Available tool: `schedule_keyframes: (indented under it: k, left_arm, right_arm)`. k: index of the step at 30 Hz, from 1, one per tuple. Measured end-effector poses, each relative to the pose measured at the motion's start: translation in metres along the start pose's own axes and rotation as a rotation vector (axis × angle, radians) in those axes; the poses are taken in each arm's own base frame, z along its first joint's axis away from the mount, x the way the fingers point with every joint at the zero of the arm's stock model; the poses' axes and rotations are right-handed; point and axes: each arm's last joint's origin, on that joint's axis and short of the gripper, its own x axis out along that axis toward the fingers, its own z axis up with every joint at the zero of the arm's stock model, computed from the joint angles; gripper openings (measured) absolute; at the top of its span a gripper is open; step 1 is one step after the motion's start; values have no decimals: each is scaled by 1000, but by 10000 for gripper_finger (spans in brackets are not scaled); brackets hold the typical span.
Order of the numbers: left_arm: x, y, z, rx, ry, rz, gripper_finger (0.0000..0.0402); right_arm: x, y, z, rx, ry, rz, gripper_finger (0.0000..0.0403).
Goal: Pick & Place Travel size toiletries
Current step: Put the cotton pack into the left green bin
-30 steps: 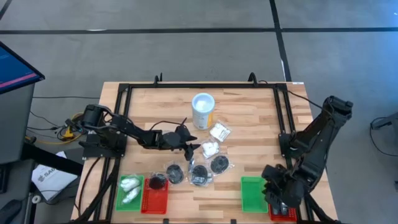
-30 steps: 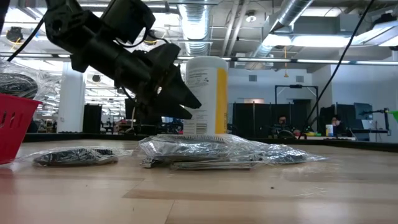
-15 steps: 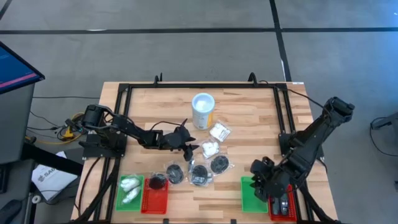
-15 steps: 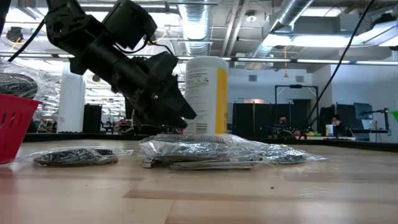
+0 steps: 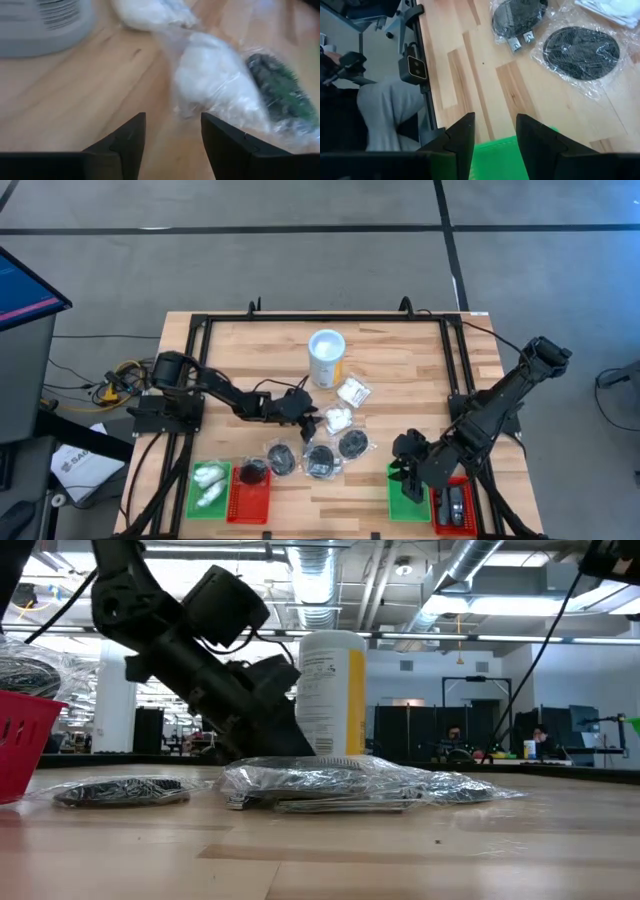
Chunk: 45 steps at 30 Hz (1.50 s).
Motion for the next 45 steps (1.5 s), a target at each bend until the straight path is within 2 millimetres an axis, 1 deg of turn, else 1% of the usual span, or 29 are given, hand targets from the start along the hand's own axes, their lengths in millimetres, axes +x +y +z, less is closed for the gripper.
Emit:
schedule_keyframes:
  k: [2, 8, 11, 15, 17, 20, 21, 26, 32, 36, 40, 45]
  left_arm:
    - [3, -1, 3, -7, 4, -28, 178]
    - [3, -2, 3, -8, 3, -34, 175]
    - [4, 0, 4, -5, 1, -30, 162]
    - [5, 1, 3, -3, 5, -27, 117]
    - [5, 1, 3, -3, 5, -26, 84]
    - [5, 1, 3, 16, 5, -26, 24]
    - [5, 1, 3, 23, 5, -26, 12]
    - [5, 1, 3, 29, 4, -25, 1]
    - [5, 1, 3, 29, 4, -25, 0]
    - [0, -2, 7, 30, -9, -36, 0]
    - [-15, -10, 18, 57, -38, -66, 0]
    - [-45, -26, 33, 111, -54, -114, 0]
  right_arm:
    - [0, 0, 0, 0, 0, 0, 137]
    - [0, 1, 0, -15, -3, 8, 134]
    - [0, 1, 0, -15, -3, 8, 132]
    - [0, 1, 0, -18, -3, 8, 134]
    - [0, 1, 0, -25, -3, 7, 134]
    - [0, 1, 0, -25, -6, 6, 131]
    - [0, 1, 0, -25, -9, 4, 130]
    - [0, 1, 0, -43, -23, -5, 128]
    - [0, 1, 0, -52, -26, -7, 128]
    - [0, 1, 0, -54, -27, -9, 128]
    - [0, 0, 1, -75, -50, -23, 127]
    - [0, 0, 2, -78, -65, -34, 127]
